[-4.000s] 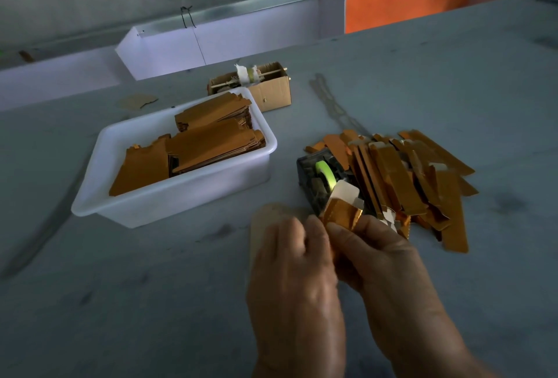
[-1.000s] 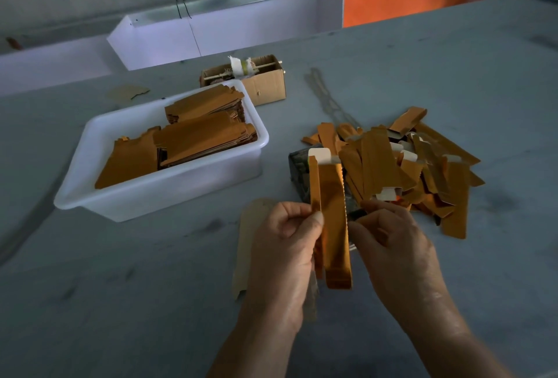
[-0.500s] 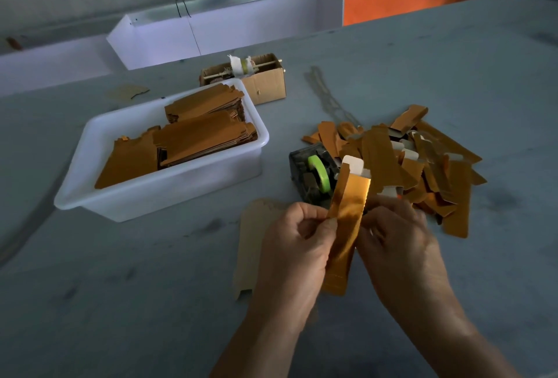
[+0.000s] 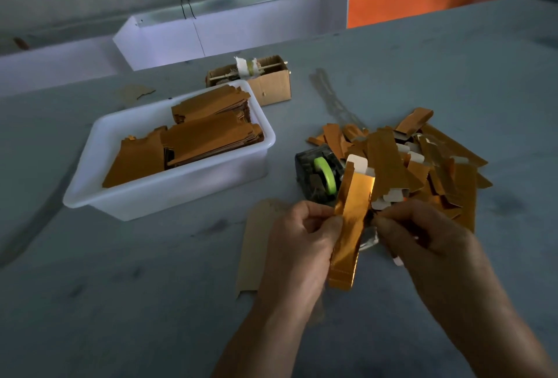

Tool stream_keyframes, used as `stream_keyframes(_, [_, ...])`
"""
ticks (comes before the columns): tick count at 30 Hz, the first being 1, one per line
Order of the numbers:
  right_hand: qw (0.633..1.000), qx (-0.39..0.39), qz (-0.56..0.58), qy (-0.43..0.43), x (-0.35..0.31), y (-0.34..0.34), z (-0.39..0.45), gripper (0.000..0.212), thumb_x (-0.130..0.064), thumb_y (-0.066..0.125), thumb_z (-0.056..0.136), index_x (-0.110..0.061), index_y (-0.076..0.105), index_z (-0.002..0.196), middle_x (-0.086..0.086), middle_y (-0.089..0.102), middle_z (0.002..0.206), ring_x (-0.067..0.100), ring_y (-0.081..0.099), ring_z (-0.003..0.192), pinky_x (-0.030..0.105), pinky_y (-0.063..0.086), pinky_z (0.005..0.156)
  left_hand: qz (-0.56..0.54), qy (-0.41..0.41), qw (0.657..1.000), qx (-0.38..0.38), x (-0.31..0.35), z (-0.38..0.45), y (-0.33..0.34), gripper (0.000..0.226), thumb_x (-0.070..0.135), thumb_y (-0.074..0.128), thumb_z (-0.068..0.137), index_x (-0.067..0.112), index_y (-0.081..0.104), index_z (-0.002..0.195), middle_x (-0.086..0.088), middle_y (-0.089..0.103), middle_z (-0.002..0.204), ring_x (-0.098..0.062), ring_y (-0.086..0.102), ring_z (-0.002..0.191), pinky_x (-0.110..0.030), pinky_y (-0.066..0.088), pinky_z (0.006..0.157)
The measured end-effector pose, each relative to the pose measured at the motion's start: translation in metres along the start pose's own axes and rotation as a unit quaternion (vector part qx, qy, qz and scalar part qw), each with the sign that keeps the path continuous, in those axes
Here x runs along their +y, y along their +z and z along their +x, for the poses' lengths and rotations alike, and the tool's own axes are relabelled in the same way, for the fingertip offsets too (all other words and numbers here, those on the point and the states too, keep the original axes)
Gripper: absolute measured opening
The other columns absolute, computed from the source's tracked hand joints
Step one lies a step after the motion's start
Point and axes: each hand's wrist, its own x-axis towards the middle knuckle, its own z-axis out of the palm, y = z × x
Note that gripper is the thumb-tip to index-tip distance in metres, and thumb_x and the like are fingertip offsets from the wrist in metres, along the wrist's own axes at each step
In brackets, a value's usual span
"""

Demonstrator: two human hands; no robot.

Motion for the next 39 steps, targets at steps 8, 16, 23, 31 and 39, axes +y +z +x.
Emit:
stream_keyframes(8, [0.988,-0.118,0.099,0.002,-0.009,-0.001,0.003,0.024,-0.007,0.062,0.082,-0.028,0.07,0.078,-0.012,0.068,0.08,0.003,0.061,0.074,0.011,0.047,0.057,0.016,0.01,1.0,-0.022,0.003,-0.01,-0.002,0.004,0.025,0.064,0.089,0.026,0.066,0.086,0.003,0.07,0.078,-0.012,0.067,0.071,-0.024,0.051,0.06])
stream_keyframes(16, [0.994,-0.105,0.001,-0.04,-0.014,-0.002,0.006,0.037,-0.015,0.067,0.079,-0.036,0.05,0.105,-0.017,0.066,0.08,0.0,0.062,0.073,0.011,0.046,0.061,-0.031,-0.019,0.998,-0.046,0.007,-0.015,-0.007,0.008,0.015,0.068,0.086,0.02,0.069,0.08,0.002,0.074,0.075,-0.011,0.072,0.071,-0.03,0.06,0.071])
stream_keyframes(23, [0.996,-0.073,-0.032,-0.032,-0.017,0.002,0.004,0.029,-0.024,0.071,0.076,-0.032,0.046,0.089,-0.023,0.065,0.081,-0.006,0.06,0.072,0.016,0.046,0.054,-0.054,-0.032,0.995,-0.084,0.008,-0.017,-0.013,0.006,0.011,0.067,0.085,0.016,0.071,0.083,-0.002,0.075,0.079,-0.016,0.073,0.076,-0.035,0.06,0.077])
stream_keyframes(31, [0.996,-0.059,-0.064,-0.032,-0.02,0.008,0.001,0.029,-0.022,0.072,0.077,-0.033,0.046,0.084,-0.01,0.064,0.069,-0.007,0.059,0.069,0.009,0.048,0.057,-0.085,-0.025,0.995,-0.041,0.002,-0.02,-0.01,0.013,0.013,0.063,0.09,0.011,0.069,0.079,-0.007,0.074,0.074,-0.02,0.073,0.069,-0.031,0.059,0.067])
stream_keyframes(39, [0.989,-0.046,-0.137,-0.02,-0.028,0.007,-0.002,0.029,-0.028,0.072,0.077,-0.031,0.045,0.087,-0.011,0.062,0.071,0.0,0.06,0.067,0.017,0.05,0.055,-0.066,0.022,0.998,-0.001,-0.003,-0.026,-0.003,0.017,0.009,0.062,0.088,0.013,0.07,0.074,-0.007,0.073,0.069,-0.019,0.072,0.065,-0.022,0.054,0.056])
